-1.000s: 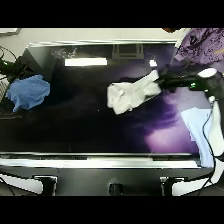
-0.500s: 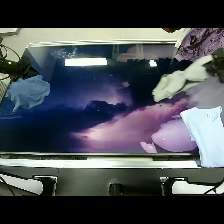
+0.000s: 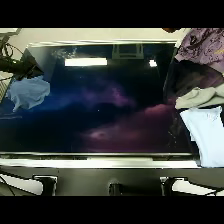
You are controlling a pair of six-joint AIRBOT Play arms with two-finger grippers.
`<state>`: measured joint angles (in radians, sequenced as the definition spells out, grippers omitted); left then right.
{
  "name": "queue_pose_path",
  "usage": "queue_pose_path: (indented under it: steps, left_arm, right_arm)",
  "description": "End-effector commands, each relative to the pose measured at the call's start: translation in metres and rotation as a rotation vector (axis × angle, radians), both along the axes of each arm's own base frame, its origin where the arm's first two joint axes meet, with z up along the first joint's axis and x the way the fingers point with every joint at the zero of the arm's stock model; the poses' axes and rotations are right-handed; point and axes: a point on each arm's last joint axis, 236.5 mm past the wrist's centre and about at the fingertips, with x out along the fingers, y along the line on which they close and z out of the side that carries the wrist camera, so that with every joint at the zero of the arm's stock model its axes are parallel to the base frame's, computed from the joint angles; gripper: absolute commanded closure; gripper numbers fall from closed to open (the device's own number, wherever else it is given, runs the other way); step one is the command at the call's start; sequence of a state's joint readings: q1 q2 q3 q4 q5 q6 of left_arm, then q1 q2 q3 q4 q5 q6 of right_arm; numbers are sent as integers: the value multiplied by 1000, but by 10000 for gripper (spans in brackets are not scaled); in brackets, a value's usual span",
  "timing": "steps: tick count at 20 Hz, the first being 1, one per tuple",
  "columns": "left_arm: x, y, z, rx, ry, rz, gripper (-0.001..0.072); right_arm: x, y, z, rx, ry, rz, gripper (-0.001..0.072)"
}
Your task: Fold the clothes and pants, and hang the long-sleeved shirts on hangers.
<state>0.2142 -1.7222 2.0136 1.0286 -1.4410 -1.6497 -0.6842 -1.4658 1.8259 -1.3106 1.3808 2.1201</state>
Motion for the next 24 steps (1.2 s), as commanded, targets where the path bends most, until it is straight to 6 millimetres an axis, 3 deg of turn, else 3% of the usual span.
queue_pose_path:
  steps: [1, 5, 12, 17, 21, 24]
  left_arm:
    - [0, -5, 0, 0, 1, -9, 689]
    - [0, -5, 0, 1, 1, -10, 689]
    - [0, -5, 0, 0, 1, -9, 689]
    - [-2, -5, -1, 0, 8, -13, 689]
    - [-2, -6, -1, 0, 10, -15, 689]
    - [-2, -6, -1, 0, 10, -15, 689]
  right_arm:
    - [-61, -22, -12, -37, 206, -104, 686]
    - [-95, -36, -18, -107, 345, -120, 686]
    - [-161, -26, -84, -98, 597, -138, 685]
    - [-202, -3, -138, -56, 718, -130, 685]
    - [-237, -1, -163, -81, 848, -127, 684]
    - [-246, 3, -176, -70, 878, -137, 684]
